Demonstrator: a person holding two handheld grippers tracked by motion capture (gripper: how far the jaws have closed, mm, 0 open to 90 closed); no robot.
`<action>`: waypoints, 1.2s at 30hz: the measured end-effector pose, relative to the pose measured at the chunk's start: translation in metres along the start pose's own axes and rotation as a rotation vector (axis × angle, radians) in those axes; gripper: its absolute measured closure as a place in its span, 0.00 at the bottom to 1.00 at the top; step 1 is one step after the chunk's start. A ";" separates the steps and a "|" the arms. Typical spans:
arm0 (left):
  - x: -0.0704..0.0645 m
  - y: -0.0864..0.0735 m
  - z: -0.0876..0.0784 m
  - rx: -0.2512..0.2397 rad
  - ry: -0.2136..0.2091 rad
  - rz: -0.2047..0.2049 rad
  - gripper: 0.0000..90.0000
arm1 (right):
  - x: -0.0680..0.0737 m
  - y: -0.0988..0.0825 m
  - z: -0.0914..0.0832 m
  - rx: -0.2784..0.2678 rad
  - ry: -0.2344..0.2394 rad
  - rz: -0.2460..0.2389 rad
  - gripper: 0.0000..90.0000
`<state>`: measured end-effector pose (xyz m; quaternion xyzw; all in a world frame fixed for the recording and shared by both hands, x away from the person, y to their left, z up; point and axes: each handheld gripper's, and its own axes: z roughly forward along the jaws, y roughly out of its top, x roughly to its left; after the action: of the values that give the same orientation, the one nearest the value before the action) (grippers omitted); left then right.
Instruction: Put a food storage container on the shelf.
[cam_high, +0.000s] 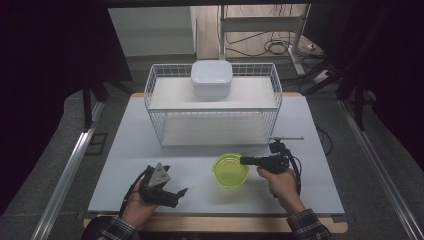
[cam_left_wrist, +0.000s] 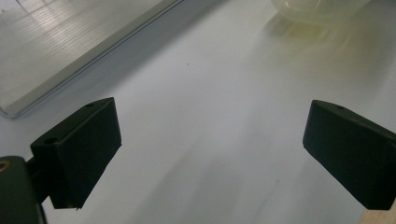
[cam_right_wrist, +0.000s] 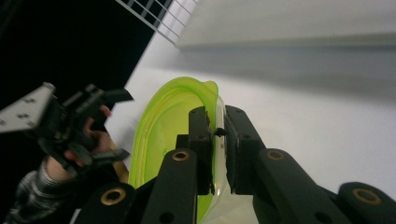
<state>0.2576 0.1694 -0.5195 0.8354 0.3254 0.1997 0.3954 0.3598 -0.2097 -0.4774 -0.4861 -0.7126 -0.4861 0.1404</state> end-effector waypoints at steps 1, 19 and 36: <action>0.000 0.000 0.000 0.000 0.000 0.000 0.04 | 0.002 0.002 -0.001 -0.006 0.016 0.003 0.91; 0.003 0.000 -0.004 -0.009 0.009 0.001 0.04 | 0.064 0.062 -0.027 -0.122 0.058 -0.107 0.91; 0.005 0.000 -0.007 -0.026 0.018 -0.015 0.03 | 0.106 0.124 -0.040 -0.200 0.103 -0.120 0.91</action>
<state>0.2572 0.1769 -0.5149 0.8258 0.3327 0.2084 0.4048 0.4004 -0.1773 -0.3177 -0.4287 -0.6801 -0.5866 0.0981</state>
